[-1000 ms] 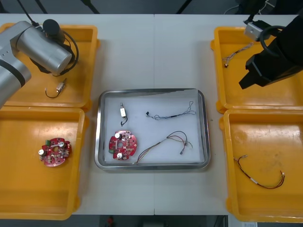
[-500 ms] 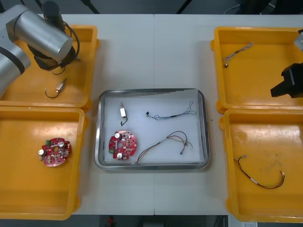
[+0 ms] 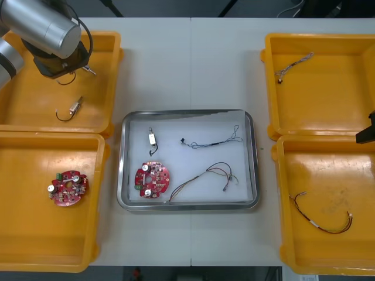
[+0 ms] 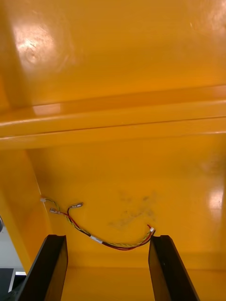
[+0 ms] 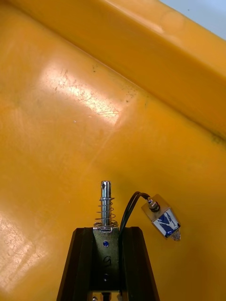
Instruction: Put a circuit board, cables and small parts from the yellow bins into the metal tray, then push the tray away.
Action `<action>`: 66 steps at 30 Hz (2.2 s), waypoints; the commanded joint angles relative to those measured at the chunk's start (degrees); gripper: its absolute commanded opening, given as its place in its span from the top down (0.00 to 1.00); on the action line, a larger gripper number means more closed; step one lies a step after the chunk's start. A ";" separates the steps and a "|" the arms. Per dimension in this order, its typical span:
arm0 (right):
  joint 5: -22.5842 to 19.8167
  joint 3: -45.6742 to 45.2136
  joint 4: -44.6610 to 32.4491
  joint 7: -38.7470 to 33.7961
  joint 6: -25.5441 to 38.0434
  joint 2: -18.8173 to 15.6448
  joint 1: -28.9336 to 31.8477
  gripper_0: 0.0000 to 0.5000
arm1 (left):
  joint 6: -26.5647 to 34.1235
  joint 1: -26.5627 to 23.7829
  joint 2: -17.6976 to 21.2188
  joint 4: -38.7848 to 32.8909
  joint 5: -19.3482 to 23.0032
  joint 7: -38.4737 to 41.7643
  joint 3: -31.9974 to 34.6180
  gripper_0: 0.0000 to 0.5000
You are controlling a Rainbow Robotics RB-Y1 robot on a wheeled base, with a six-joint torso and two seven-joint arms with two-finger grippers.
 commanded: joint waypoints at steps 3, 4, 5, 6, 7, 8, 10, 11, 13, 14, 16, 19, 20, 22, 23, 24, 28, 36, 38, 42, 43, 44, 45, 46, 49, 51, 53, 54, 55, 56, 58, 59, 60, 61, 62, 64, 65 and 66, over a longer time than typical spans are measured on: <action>0.33 -3.38 -3.36 -1.40 0.21 -2.58 4.29 0.00 | 0.29 -3.07 2.43 -0.38 -0.05 -4.88 1.22 1.00; 0.33 -3.64 -3.80 -1.40 0.21 -2.58 5.08 0.00 | -0.07 -2.80 2.34 -0.29 -0.05 -4.97 0.69 1.00; 0.24 -3.91 -4.23 -1.40 0.21 -2.58 5.70 0.00 | -0.68 -2.54 2.43 -0.29 -0.13 -5.06 -0.01 1.00; 0.33 -4.26 -4.76 -1.40 0.21 -2.58 6.49 0.00 | -1.47 -2.10 2.43 -0.29 -0.57 -5.06 -0.72 1.00; 0.33 -4.43 -5.03 -1.40 0.21 -2.58 6.84 0.00 | -1.91 -1.92 2.43 -0.29 -0.84 -5.06 -1.07 1.00; 0.33 -4.61 -5.64 -1.40 0.21 -2.58 7.63 0.00 | -2.70 -1.40 2.34 -0.29 -1.10 -4.97 -1.51 1.00; 0.68 -4.96 -6.61 -1.40 0.21 -2.58 8.86 0.00 | -3.49 -0.69 2.34 -0.29 -1.89 -5.06 -1.68 1.00; 0.86 -4.96 -6.78 -1.49 0.21 -2.58 9.04 0.00 | -3.67 -0.60 2.34 -0.29 -2.15 -5.06 -1.68 1.00; 1.65 -4.96 -7.05 -1.23 0.21 -2.49 9.39 0.00 | -4.29 -0.17 2.43 -0.29 -2.33 -5.06 -1.68 1.00; 1.91 -4.87 -7.05 -1.23 0.21 -2.49 9.56 0.00 | -4.64 0.19 2.34 -0.29 -2.51 -5.06 -1.68 1.00; 1.91 -4.78 -7.05 -0.96 0.21 -2.49 9.65 0.00 | -5.52 0.80 2.34 -0.29 -2.77 -5.06 -1.68 1.00; 1.65 -4.78 -7.14 -0.88 0.21 -2.49 9.65 0.00 | -6.66 1.50 2.25 -0.29 -3.56 -4.97 -1.86 1.00; 1.38 -4.78 -7.31 -0.88 0.21 -2.49 9.56 0.00 | -7.62 2.12 1.99 -0.29 -4.44 -4.88 -2.03 1.00; 1.21 -4.78 -7.57 -0.88 0.21 -1.97 9.56 0.00 | -8.42 2.65 1.99 -0.29 -5.06 -4.70 -2.82 1.00; 1.21 -4.78 -7.66 -0.79 0.21 -1.70 9.56 0.00 | -8.59 2.91 1.99 -0.20 -5.23 -4.62 -3.26 1.00; 1.21 -4.78 -7.75 -0.79 0.21 -1.61 9.56 0.00 | -8.68 3.09 1.99 -0.20 -5.58 -4.53 -3.70 1.00; 1.21 -4.78 -7.75 -0.79 0.21 -1.61 9.56 0.00 | -8.77 3.53 1.99 -0.29 -6.64 -4.00 -5.29 1.00; 1.21 -4.78 -7.75 -0.79 0.21 -1.61 9.56 0.00 | -9.47 4.67 1.99 -0.02 -6.72 -3.65 -5.64 1.00; 1.21 -4.78 -7.75 -0.79 0.21 -1.61 9.56 0.00 | -9.82 4.67 2.08 0.41 -6.72 -3.65 -6.43 1.00; 1.21 -4.78 -7.75 -0.79 0.21 -1.61 9.56 0.00 | -12.11 4.67 1.99 1.91 -6.64 -3.56 -7.83 0.78; 1.21 -4.78 -7.75 -0.79 0.21 -1.61 9.56 0.00 | -12.55 4.67 1.99 2.17 -6.64 -3.56 -7.83 0.64; 1.21 -4.78 -7.75 -0.79 0.21 -1.61 9.56 0.00 | -12.55 4.67 1.90 2.26 -6.64 -3.56 -7.92 0.49; 1.21 -4.78 -7.75 -0.79 0.21 -1.61 9.56 0.00 | -12.55 4.67 1.90 2.26 -6.55 -3.56 -7.92 0.41; 1.21 -4.78 -7.75 -0.79 0.21 -1.61 9.56 0.00 | -12.55 4.67 1.90 2.26 -6.55 -3.56 -7.92 0.27; 1.21 -4.78 -7.75 -0.79 0.21 -1.61 9.56 0.00 | -12.55 4.67 1.90 2.17 -6.46 -3.30 -7.83 0.06; 1.21 -4.78 -7.75 -0.79 0.21 -1.61 9.56 0.00 | -12.63 4.58 1.90 2.00 -6.20 -3.12 -7.83 0.00; 1.21 -4.78 -7.75 -0.79 0.21 -1.61 9.56 0.00 | -12.55 4.58 1.90 1.38 -5.67 -2.60 -7.75 0.00; 1.21 -4.78 -7.75 -0.79 0.21 -1.61 9.56 0.00 | -12.55 4.67 1.90 1.12 -5.49 -2.42 -7.48 0.00; 1.21 -4.78 -7.75 -0.79 0.21 -1.61 9.56 0.00 | -12.55 4.58 1.90 1.03 -5.32 -2.24 -7.31 0.00; 1.21 -4.78 -7.75 -0.79 0.21 -1.61 9.56 0.00 | -12.55 4.58 1.99 0.94 -5.32 -2.24 -7.13 0.00; 1.21 -4.78 -7.75 -0.79 0.21 -1.61 9.56 0.00 | -12.37 4.58 1.90 0.41 -5.06 -1.98 -6.43 0.00; 1.21 -4.78 -7.75 -0.79 0.21 -1.61 9.56 0.00 | -11.76 4.58 1.90 -0.20 -4.70 -1.89 -5.64 0.00; 1.21 -4.78 -7.75 -0.79 0.21 -1.61 9.56 0.00 | -11.05 4.49 1.99 -0.73 -4.09 -1.80 -5.02 0.00; 1.21 -4.78 -7.75 -0.79 0.21 -1.61 9.56 0.00 | -10.61 4.41 1.99 -0.90 -3.82 -1.80 -4.67 0.00; 1.21 -4.78 -7.75 -0.79 0.21 -1.61 9.56 0.00 | -9.82 4.23 1.99 -1.52 -3.39 -1.80 -4.05 0.00; 1.21 -4.78 -7.75 -0.79 0.21 -1.61 9.56 0.00 | -8.50 3.97 2.08 -2.49 -3.03 -1.80 -3.35 0.00; 1.21 -4.78 -7.75 -0.79 0.21 -1.61 9.56 0.00 | -7.71 3.88 2.17 -3.10 -2.68 -1.80 -2.74 0.00; 1.21 -4.78 -7.75 -0.79 0.21 -1.61 9.56 0.00 | -6.92 3.70 2.25 -3.54 -2.15 -1.80 -2.30 0.00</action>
